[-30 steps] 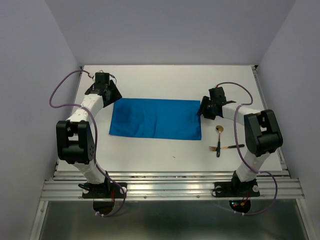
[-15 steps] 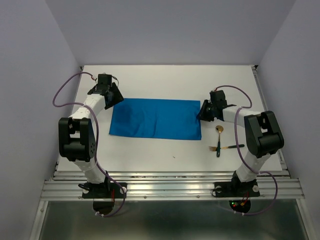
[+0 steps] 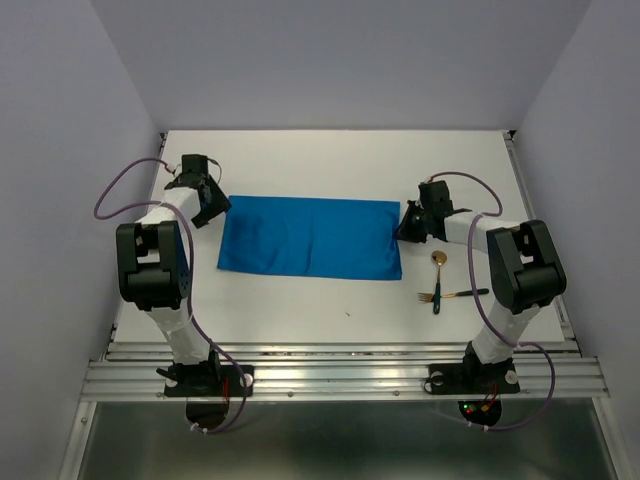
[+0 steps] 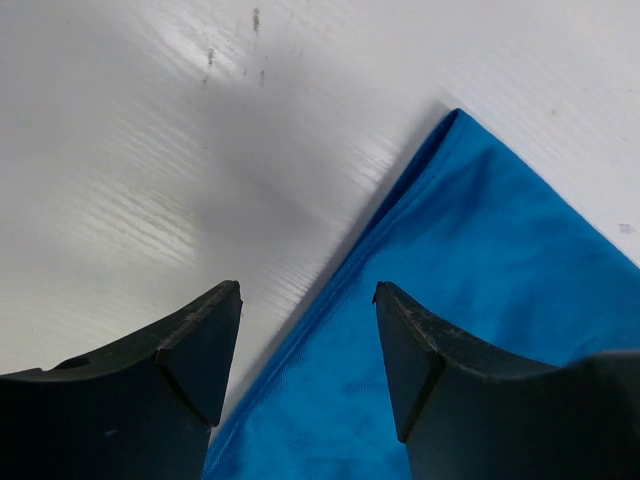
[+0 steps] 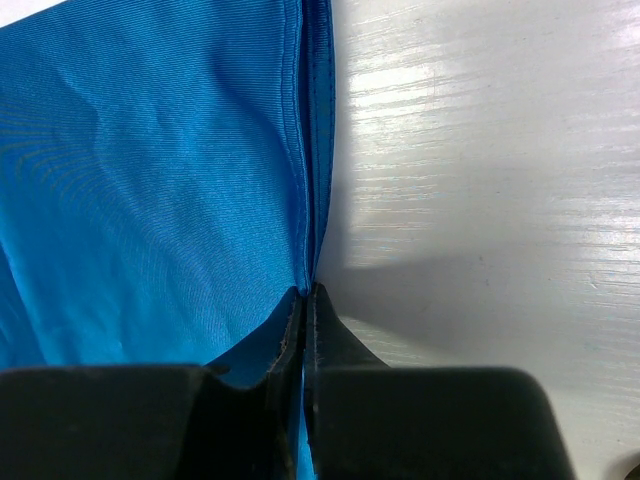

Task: Fold the napkin into a case and place the utensils inside
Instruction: Pick up the rectangle-folded napkin from the center of the board.

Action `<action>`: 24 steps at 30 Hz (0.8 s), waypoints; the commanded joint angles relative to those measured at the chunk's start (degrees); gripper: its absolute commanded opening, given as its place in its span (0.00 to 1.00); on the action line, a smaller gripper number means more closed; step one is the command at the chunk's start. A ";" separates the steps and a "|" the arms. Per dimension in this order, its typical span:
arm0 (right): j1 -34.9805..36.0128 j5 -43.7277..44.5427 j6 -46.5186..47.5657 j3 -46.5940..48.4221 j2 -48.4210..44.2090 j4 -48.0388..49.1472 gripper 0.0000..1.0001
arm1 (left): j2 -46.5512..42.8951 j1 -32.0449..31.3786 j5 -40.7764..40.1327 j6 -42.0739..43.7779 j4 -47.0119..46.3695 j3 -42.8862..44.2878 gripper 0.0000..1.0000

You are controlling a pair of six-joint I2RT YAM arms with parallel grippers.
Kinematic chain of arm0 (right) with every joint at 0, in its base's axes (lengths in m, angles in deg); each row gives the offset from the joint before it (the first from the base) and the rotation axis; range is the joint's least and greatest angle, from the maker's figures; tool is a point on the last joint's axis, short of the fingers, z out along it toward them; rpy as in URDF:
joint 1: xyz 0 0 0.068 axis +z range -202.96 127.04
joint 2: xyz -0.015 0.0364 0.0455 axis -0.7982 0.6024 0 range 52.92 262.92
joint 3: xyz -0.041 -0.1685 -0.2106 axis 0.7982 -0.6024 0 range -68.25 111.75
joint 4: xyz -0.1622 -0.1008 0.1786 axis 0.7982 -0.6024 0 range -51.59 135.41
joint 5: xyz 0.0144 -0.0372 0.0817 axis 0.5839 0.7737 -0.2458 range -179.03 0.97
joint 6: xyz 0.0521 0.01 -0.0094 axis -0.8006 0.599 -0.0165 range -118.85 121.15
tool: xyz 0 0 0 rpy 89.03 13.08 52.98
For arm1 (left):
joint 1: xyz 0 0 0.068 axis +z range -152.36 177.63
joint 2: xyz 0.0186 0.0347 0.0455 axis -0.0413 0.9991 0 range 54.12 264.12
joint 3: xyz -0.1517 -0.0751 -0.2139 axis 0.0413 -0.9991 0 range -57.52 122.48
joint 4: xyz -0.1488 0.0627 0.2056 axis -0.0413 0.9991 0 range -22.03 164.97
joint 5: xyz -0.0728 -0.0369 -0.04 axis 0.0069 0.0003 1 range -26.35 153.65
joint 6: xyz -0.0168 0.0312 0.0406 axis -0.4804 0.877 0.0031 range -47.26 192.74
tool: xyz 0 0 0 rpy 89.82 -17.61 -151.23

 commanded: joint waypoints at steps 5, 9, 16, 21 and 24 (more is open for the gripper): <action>0.12 3.85 0.85 2.11 -1.71 -2.23 0.01 | 0.12 0.55 1.52 -0.31 -1.28 -1.17 0.67; 0.12 4.90 1.46 3.60 -2.06 -3.64 0.01 | 0.03 0.55 4.24 -1.01 -2.69 -2.93 0.67; 0.12 6.22 2.34 7.20 -0.49 -4.96 0.01 | -0.59 -0.77 7.22 -1.89 -4.45 -7.32 0.66; 0.12 5.52 2.26 11.68 3.82 -6.10 0.01 | -0.94 -3.58 7.41 -2.16 -5.51 -8.82 0.66; 0.12 5.17 2.17 12.30 4.27 -6.19 0.01 | -0.67 -3.67 7.15 -2.16 -5.50 -9.08 0.66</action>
